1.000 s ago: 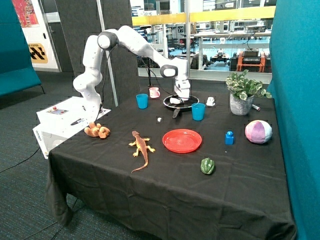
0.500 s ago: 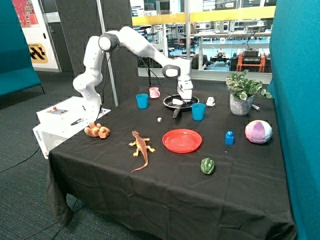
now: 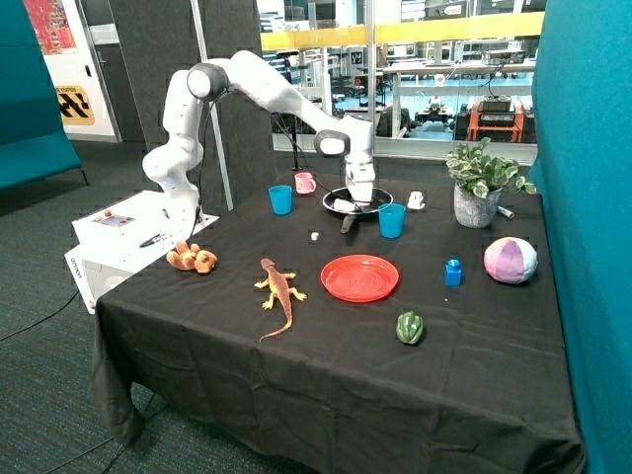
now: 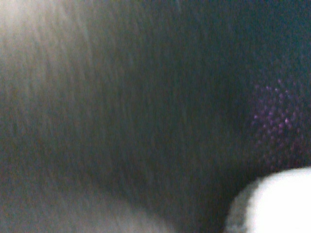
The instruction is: Clean the pan
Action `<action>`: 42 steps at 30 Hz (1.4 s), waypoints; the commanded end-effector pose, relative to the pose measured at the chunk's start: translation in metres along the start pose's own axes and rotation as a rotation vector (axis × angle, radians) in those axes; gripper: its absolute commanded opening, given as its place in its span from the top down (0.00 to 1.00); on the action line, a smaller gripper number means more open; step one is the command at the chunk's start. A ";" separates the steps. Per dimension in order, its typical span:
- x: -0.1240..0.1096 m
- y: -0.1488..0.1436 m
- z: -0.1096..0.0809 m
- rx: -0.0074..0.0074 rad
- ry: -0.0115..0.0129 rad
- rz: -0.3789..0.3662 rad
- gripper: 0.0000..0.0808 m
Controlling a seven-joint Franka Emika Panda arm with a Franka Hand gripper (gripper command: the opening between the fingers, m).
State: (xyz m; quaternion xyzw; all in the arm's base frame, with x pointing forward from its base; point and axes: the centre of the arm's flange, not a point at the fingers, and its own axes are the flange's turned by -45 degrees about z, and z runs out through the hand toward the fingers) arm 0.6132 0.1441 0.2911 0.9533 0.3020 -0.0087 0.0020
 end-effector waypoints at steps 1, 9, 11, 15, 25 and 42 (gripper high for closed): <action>-0.033 -0.002 0.008 -0.0016 0.0177 -0.010 1.00; -0.032 -0.038 0.010 -0.0021 0.0177 -0.074 1.00; -0.030 -0.045 0.010 -0.0022 0.0176 -0.079 1.00; -0.025 -0.060 0.010 -0.0024 0.0176 -0.101 1.00; -0.014 -0.080 0.008 -0.0026 0.0176 -0.126 1.00; 0.020 -0.093 0.010 -0.0026 0.0176 -0.126 1.00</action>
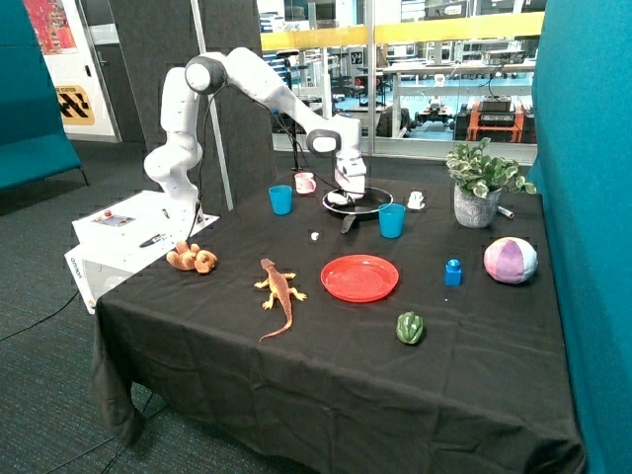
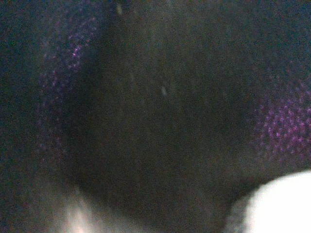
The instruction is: Clean the pan
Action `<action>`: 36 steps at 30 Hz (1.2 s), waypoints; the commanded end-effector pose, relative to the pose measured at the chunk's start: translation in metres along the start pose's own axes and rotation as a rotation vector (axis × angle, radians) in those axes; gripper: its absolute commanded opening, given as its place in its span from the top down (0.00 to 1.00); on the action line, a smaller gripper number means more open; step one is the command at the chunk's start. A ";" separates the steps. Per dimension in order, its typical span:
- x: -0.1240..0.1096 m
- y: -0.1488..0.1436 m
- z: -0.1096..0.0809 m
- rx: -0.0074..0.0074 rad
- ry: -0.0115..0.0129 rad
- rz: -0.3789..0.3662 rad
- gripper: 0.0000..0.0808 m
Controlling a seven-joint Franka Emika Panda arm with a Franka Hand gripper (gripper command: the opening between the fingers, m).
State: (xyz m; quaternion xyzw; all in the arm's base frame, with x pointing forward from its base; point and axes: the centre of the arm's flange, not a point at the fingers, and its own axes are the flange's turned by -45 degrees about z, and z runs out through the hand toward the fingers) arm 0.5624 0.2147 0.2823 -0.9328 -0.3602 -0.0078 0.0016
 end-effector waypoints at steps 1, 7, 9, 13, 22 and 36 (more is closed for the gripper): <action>0.026 -0.003 0.002 0.0026 -0.0157 -0.004 1.00; 0.041 -0.001 0.003 0.0026 -0.0157 0.003 1.00; 0.046 0.001 0.003 0.0025 -0.0157 0.010 1.00; 0.053 0.004 0.003 0.0025 -0.0157 0.014 1.00; 0.059 0.021 0.002 0.0023 -0.0157 0.041 1.00; 0.038 0.068 -0.002 0.0017 -0.0158 0.117 1.00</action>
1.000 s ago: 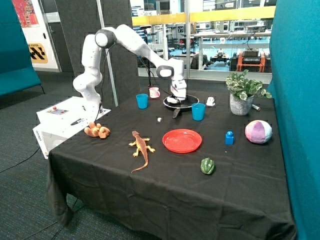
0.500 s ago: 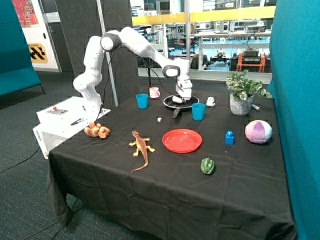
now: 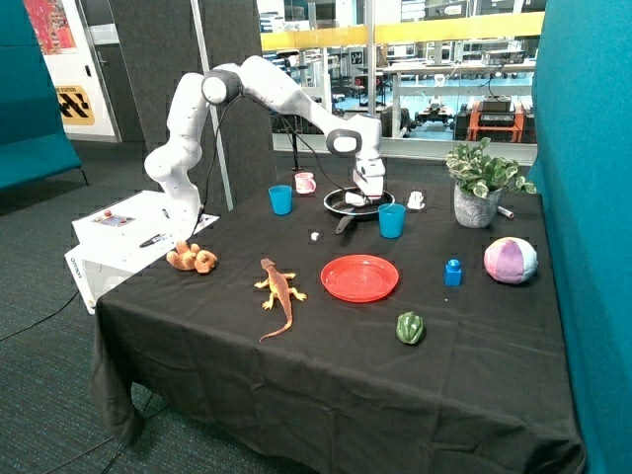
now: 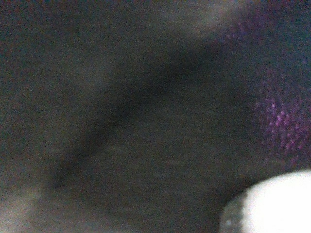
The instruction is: Clean the pan
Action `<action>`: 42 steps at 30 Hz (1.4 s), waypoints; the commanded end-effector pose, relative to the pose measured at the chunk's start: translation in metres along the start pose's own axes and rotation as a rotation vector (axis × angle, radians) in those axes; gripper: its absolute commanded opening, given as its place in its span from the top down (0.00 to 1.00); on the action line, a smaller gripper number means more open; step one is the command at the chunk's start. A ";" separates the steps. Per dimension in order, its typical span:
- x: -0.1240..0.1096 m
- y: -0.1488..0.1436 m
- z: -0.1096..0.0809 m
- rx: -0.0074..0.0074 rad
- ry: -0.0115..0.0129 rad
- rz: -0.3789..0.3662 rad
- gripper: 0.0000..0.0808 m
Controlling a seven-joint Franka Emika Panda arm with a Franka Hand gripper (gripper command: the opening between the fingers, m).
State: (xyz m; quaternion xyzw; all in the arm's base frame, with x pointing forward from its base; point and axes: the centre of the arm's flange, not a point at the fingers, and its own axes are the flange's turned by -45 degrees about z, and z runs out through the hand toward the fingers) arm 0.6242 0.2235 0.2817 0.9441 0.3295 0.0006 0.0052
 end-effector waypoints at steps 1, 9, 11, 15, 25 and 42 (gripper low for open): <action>-0.013 0.036 -0.003 0.0102 0.0020 0.053 1.00; -0.040 0.048 -0.006 0.0102 0.0020 0.061 1.00; -0.048 0.048 -0.006 0.0102 0.0020 0.059 1.00; -0.064 0.042 -0.008 0.0102 0.0021 0.052 1.00; -0.086 0.033 -0.017 0.0102 0.0022 0.030 1.00; -0.093 0.042 -0.050 0.0102 0.0022 0.020 1.00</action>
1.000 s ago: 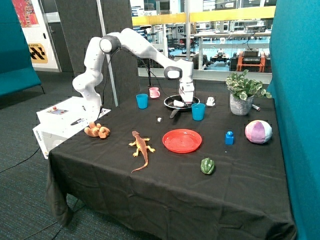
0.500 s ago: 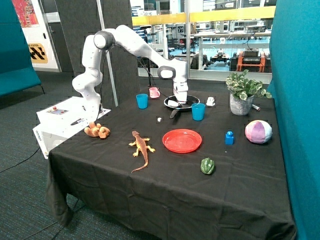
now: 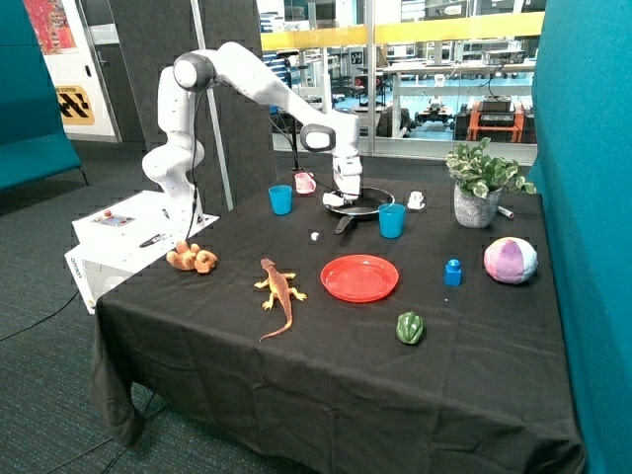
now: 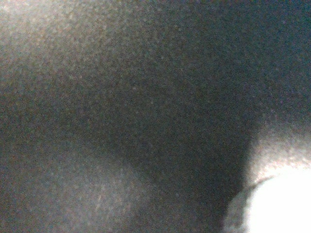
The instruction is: Clean the pan
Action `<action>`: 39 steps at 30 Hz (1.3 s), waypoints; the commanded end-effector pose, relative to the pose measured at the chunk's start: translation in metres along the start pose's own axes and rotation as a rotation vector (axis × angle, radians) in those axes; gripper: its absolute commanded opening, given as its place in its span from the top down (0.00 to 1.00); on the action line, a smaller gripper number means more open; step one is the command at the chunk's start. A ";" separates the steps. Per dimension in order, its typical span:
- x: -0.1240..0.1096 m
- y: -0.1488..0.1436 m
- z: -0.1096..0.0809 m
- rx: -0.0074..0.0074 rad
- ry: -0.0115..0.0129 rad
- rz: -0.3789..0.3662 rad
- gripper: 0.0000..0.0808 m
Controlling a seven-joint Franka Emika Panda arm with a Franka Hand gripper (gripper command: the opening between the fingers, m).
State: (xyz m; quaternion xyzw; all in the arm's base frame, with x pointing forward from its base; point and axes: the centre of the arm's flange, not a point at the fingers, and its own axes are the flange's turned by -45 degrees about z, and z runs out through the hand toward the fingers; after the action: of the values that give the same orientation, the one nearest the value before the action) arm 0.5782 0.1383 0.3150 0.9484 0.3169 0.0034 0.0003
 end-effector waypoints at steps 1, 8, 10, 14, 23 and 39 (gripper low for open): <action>-0.003 0.004 -0.022 0.0027 -0.0063 -0.010 1.00; -0.003 0.002 -0.043 0.0028 -0.0062 -0.027 1.00; -0.005 0.000 -0.049 0.0028 -0.0062 -0.027 1.00; -0.005 -0.003 -0.052 0.0028 -0.0062 -0.029 1.00; 0.001 -0.004 -0.040 0.0027 -0.0062 -0.020 1.00; 0.016 -0.023 -0.035 0.0028 -0.0062 -0.055 1.00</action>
State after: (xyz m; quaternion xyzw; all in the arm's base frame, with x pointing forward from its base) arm 0.5772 0.1533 0.3513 0.9419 0.3359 0.0008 -0.0030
